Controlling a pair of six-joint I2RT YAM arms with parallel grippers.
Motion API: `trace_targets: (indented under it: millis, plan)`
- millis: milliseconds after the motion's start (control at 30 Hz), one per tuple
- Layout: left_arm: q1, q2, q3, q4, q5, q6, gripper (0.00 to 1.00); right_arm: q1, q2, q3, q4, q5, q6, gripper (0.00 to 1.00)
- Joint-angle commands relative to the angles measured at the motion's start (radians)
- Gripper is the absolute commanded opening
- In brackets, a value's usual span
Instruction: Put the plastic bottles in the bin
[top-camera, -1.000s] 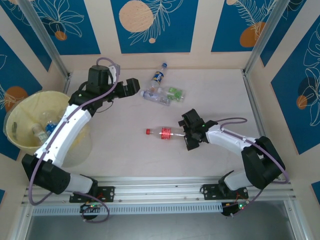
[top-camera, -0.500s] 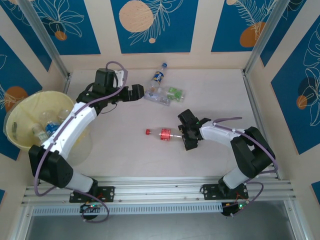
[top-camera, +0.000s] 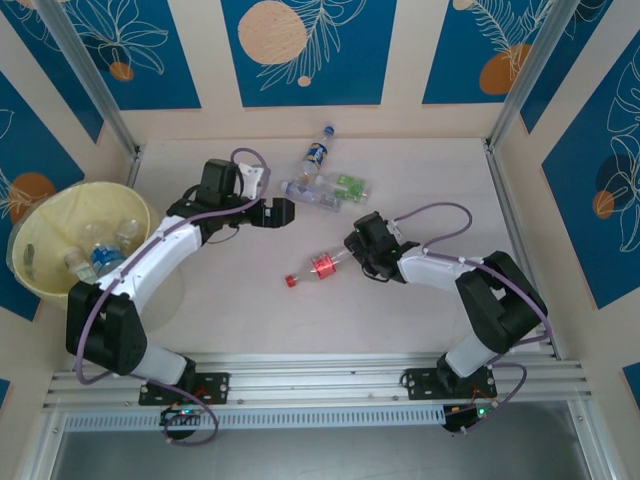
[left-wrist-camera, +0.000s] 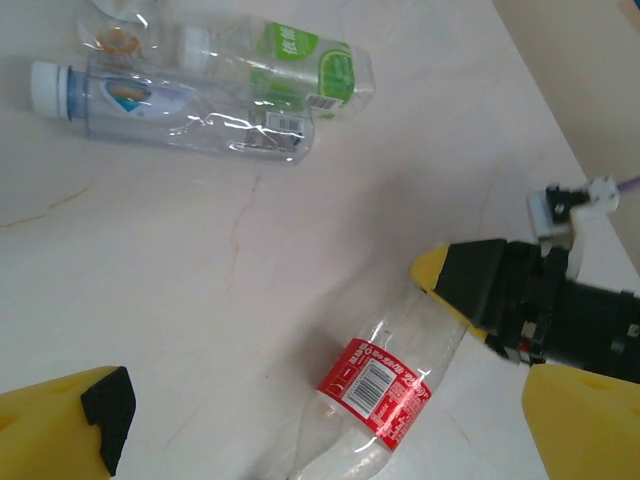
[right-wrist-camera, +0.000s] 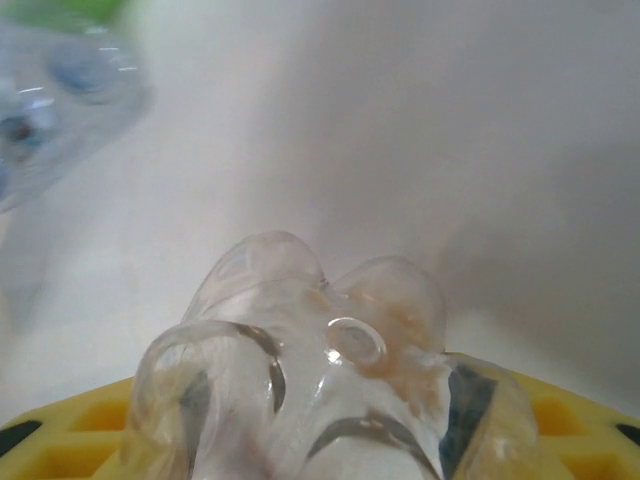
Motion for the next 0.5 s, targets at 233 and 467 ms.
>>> trace_targets:
  millis: [233,467]
  plan:
    - [-0.073,-0.081,-0.132,0.304,0.265,0.123,1.00,-0.001,-0.162,0.115,0.191,-0.221,-0.664,0.48]
    - [-0.129,-0.108,-0.139,0.253,0.091,0.266,1.00,0.024,-0.200,0.235,0.154,-0.319,-0.778,0.47]
